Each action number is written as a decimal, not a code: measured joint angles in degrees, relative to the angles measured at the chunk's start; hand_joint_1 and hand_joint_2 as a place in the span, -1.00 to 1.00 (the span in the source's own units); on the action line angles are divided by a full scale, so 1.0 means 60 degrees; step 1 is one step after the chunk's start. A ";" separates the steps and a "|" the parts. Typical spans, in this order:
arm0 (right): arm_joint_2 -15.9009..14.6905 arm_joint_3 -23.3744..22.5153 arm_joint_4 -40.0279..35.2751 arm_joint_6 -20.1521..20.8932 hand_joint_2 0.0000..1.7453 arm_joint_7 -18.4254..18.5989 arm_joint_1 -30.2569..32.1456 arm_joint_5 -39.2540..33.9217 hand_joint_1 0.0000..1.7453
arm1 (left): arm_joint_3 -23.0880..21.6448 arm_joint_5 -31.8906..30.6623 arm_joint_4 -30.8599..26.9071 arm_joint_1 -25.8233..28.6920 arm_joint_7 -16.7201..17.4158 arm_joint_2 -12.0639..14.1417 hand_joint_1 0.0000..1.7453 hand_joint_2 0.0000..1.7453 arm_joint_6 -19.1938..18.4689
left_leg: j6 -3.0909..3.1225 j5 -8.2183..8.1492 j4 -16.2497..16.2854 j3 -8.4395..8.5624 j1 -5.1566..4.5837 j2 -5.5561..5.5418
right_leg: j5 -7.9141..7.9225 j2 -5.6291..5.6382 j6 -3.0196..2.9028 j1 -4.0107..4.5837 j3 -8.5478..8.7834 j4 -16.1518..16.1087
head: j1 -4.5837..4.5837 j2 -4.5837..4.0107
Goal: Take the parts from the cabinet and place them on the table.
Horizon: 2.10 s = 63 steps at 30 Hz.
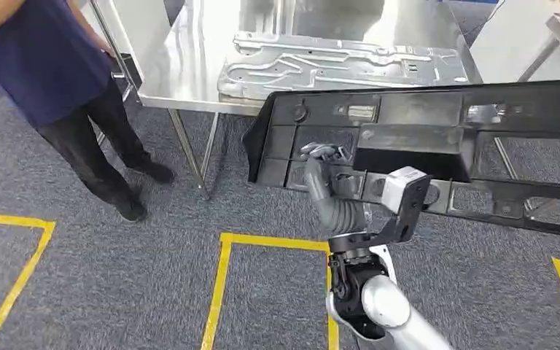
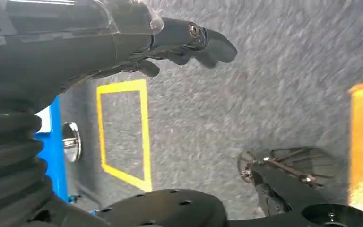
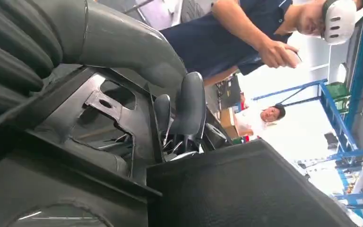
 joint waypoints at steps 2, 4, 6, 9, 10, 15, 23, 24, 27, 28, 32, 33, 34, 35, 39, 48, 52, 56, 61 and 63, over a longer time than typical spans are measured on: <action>0.0029 0.0037 0.0073 0.0000 1.00 -0.0011 -0.0001 -0.0029 1.00 | 0.0040 0.0022 0.0007 0.0015 0.0018 0.0044 -1.00 1.00 0.0000 | -0.0297 0.1364 -0.1242 0.0119 0.0221 0.0171 | -0.0392 0.0012 0.0265 -0.0199 0.0295 0.0185 | -0.0058 0.0000; 0.0040 0.0037 0.0157 0.0000 1.00 -0.0026 0.0064 -0.0029 1.00 | 0.0073 0.0026 0.0015 0.0034 0.0033 0.0051 -1.00 1.00 -0.0015 | 0.0008 0.1479 -0.1240 -0.0110 0.0127 0.0333 | -0.0660 0.0013 0.0505 -0.0190 0.0296 0.0459 | -0.0445 0.0000; 0.0047 0.0080 0.0233 0.0000 1.00 -0.0022 0.0044 -0.0029 1.00 | 0.0102 0.0044 0.0008 -0.0018 0.0044 0.0047 -1.00 1.00 -0.0025 | 0.0378 0.1512 -0.1041 -0.0152 0.0113 0.0236 | -0.0796 -0.0068 0.0566 -0.0223 0.0316 0.0459 | -0.0212 0.0000; 0.0051 0.0142 0.0299 -0.0004 1.00 -0.0026 -0.0089 -0.0026 1.00 | 0.0106 0.0044 0.0011 0.0016 0.0077 0.0040 -1.00 1.00 -0.0044 | 0.0565 0.1359 -0.1153 0.0177 0.0107 0.0175 | -0.0350 -0.0065 0.0616 -0.0244 -0.0211 0.1516 | -0.0044 0.0000; 0.0051 0.0153 0.0328 -0.0004 1.00 -0.0026 -0.0092 -0.0022 1.00 | 0.0106 0.0047 0.0011 0.0052 0.0095 0.0040 -1.00 1.00 -0.0051 | 0.0575 0.1297 -0.1232 0.0330 0.0096 0.0190 | -0.0415 -0.0061 0.0596 -0.0192 -0.0736 0.2259 | 0.0066 0.0000; 0.0051 0.0226 0.0499 -0.0004 1.00 -0.0026 -0.0077 -0.0029 1.00 | 0.0106 0.0044 0.0011 0.0176 0.0139 0.0015 -1.00 1.00 -0.0073 | 0.0691 0.0797 -0.1578 0.1350 -0.0160 0.0224 | -0.1470 -0.0049 0.0237 0.0156 -0.2112 0.3131 | 0.0368 0.0000; 0.0047 0.0302 0.0561 -0.0004 1.00 0.0164 -0.0226 -0.0168 1.00 | 0.0109 -0.0026 0.0007 0.0161 0.0157 -0.0091 -1.00 1.00 -0.0109 | 0.0593 0.0288 -0.1974 0.2276 -0.0347 0.0147 | 0.0991 0.0201 -0.0662 0.0709 -0.1600 0.0489 | 0.0346 0.0000; 0.0040 0.0299 0.0587 0.0000 1.00 0.0266 -0.0319 -0.0343 1.00 | 0.0109 -0.0058 0.0004 0.0144 0.0146 -0.0091 -1.00 1.00 -0.0135 | 0.0551 0.0276 -0.1657 0.2234 -0.0340 -0.0004 | 0.0957 0.0182 -0.0615 0.0682 -0.1422 0.0379 | 0.0316 0.0000; 0.0025 0.0310 0.0751 0.0011 1.00 0.0601 -0.0749 -0.0930 1.00 | 0.0113 -0.0091 0.0000 0.0136 0.0095 -0.0080 -1.00 1.00 -0.0171 | 0.0380 -0.0229 0.0332 0.0839 -0.0242 -0.0077 | 0.0715 0.0118 -0.0569 0.0616 -0.1178 0.0350 | 0.0149 0.0000; -0.0022 0.0313 0.0882 0.0011 1.00 0.0707 -0.0886 -0.1083 1.00 | 0.0117 -0.0095 -0.0004 0.0094 0.0066 -0.0058 -1.00 1.00 -0.0186 | 0.0332 -0.0513 0.0719 0.0421 -0.0227 -0.0075 | 0.0592 0.0097 -0.0536 0.0593 -0.1063 0.0356 | 0.0138 0.0000; -0.0095 0.0324 0.1286 0.0066 1.00 0.0820 -0.1246 -0.1607 1.00 | 0.0120 -0.0095 -0.0018 0.0073 0.0051 -0.0014 -1.00 1.00 -0.0215 | 0.0164 0.0727 -0.0714 0.0362 -0.0140 -0.0167 | 0.0068 0.0258 -0.0324 0.0461 -0.0471 0.0470 | 0.0069 0.0000; -0.0106 0.0321 0.1384 0.0087 1.00 0.0820 -0.1315 -0.1766 1.00 | 0.0124 -0.0088 -0.0022 0.0086 0.0051 -0.0007 -1.00 1.00 -0.0215 | 0.0110 0.1551 -0.1349 0.0365 -0.0063 -0.0441 | -0.0073 0.0306 -0.0252 0.0431 -0.0404 0.0539 | 0.0026 0.0000; -0.0120 0.0317 0.1526 0.0098 1.00 0.0816 -0.1331 -0.1865 1.00 | 0.0138 -0.0062 -0.0029 0.0091 0.0055 -0.0018 -1.00 1.00 -0.0244 | 0.0223 0.1476 -0.1264 0.0246 -0.0052 -0.0818 | -0.0150 0.0366 -0.0173 0.0393 -0.0371 0.0625 | -0.0043 0.0000; -0.0128 0.0321 0.1658 0.0120 1.00 0.0812 -0.1382 -0.1957 1.00 | 0.0146 -0.0051 -0.0029 0.0100 0.0062 -0.0033 -1.00 1.00 -0.0248 | 0.0403 0.1419 -0.1369 0.0348 -0.0095 -0.0713 | -0.0180 0.0454 -0.0128 0.0388 -0.0518 0.0673 | -0.0066 0.0000; -0.0135 0.0346 0.1902 0.0146 1.00 0.0816 -0.1485 -0.2026 1.00 | 0.0171 -0.0055 -0.0062 0.0078 0.0157 -0.0106 -1.00 1.00 -0.0291 | 0.0682 0.1351 -0.1502 0.0630 -0.0056 -0.0294 | -0.0053 0.0455 0.0031 0.0405 -0.0753 0.1172 | 0.0043 0.0000; -0.0139 0.0496 0.2404 0.0069 1.00 0.0820 -0.1498 -0.2029 1.00 | 0.0168 -0.0091 -0.0062 0.0226 0.0310 -0.0116 -1.00 1.00 -0.0350 | 0.0759 0.0302 -0.1826 0.2182 -0.0181 0.0915 | 0.1102 -0.0278 -0.0235 0.0520 -0.2371 0.1388 | 0.0506 0.0000; -0.0160 0.0547 0.2499 0.0047 1.00 0.0845 -0.1483 -0.2026 1.00 | 0.0168 -0.0109 -0.0069 0.0224 0.0397 -0.0175 -1.00 1.00 -0.0463 | 0.0555 0.0141 -0.2003 0.2598 -0.0257 0.1190 | 0.1090 -0.0410 -0.0436 0.0698 -0.2121 0.0746 | 0.0378 0.0000; -0.0160 0.0576 0.2546 0.0018 1.00 0.0838 -0.1472 -0.1963 1.00 | 0.0168 -0.0190 -0.0069 0.0181 0.0415 -0.0153 -1.00 1.00 -0.0554 | 0.0456 0.0131 -0.0393 0.1800 -0.0147 -0.0196 | 0.0938 -0.0084 -0.0504 0.0545 -0.1491 0.0424 | 0.0298 0.0000; -0.0139 0.0641 0.2641 0.0022 1.00 0.0812 -0.1413 -0.1942 1.00 | 0.0186 -0.0018 -0.0073 0.0138 0.0120 0.0004 -1.00 1.00 -0.0441 | 0.0278 -0.0776 0.0330 0.0252 -0.0130 -0.0073 | 0.0441 0.0457 -0.0419 0.0480 -0.0888 0.0413 | 0.0116 0.0000; -0.0135 0.0656 0.2685 0.0022 1.00 0.0779 -0.1492 -0.1942 1.00 | 0.0211 0.0091 -0.0073 0.0186 -0.0058 0.0095 -1.00 1.00 -0.0481 | 0.0183 0.0598 -0.0885 0.0258 -0.0013 -0.0452 | 0.0205 0.0706 -0.0332 0.0454 -0.0613 0.0460 | 0.0036 0.0000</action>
